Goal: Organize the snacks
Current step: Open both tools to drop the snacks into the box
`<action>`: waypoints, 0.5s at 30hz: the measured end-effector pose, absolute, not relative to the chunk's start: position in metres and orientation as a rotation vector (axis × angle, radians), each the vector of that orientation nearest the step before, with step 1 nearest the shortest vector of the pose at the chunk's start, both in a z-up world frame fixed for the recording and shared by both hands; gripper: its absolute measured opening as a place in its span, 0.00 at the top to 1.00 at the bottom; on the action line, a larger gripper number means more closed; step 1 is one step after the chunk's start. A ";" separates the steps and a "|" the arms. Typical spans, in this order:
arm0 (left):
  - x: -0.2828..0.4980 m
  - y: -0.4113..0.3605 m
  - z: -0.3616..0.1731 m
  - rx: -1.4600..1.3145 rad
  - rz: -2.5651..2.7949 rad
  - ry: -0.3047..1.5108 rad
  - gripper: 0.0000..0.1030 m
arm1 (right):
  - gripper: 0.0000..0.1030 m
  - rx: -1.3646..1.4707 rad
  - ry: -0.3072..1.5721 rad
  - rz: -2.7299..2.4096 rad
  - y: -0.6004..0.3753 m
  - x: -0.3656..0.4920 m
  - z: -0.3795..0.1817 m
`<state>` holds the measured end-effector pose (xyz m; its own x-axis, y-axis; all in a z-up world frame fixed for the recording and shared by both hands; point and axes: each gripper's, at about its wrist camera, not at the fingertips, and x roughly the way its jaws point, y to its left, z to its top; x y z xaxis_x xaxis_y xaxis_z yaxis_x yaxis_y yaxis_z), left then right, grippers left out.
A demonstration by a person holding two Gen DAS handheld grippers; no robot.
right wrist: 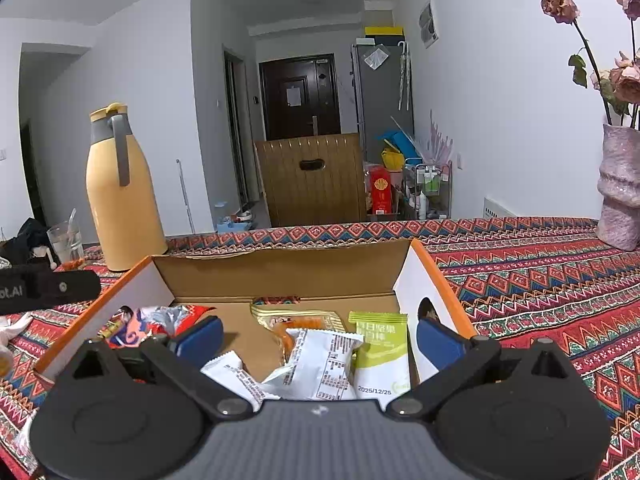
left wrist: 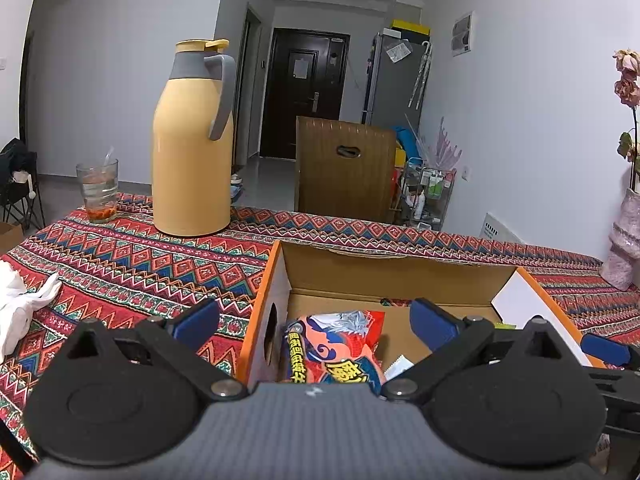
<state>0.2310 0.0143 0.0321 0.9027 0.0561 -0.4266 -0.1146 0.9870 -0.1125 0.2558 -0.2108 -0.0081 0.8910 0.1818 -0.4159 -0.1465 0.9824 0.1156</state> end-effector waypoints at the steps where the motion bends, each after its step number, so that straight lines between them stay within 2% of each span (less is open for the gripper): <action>1: 0.231 0.014 0.032 -0.136 0.090 0.438 0.00 | 0.00 0.081 0.438 0.171 -0.210 0.256 -0.008; 15: 0.223 0.015 0.045 -0.156 0.083 0.400 0.00 | 0.00 0.064 0.403 0.149 -0.213 0.248 0.006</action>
<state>0.2225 0.0151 0.0450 0.9180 0.0495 -0.3936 -0.1107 0.9847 -0.1344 0.2476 -0.2126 0.0059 0.9093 0.1568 -0.3854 -0.1314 0.9871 0.0915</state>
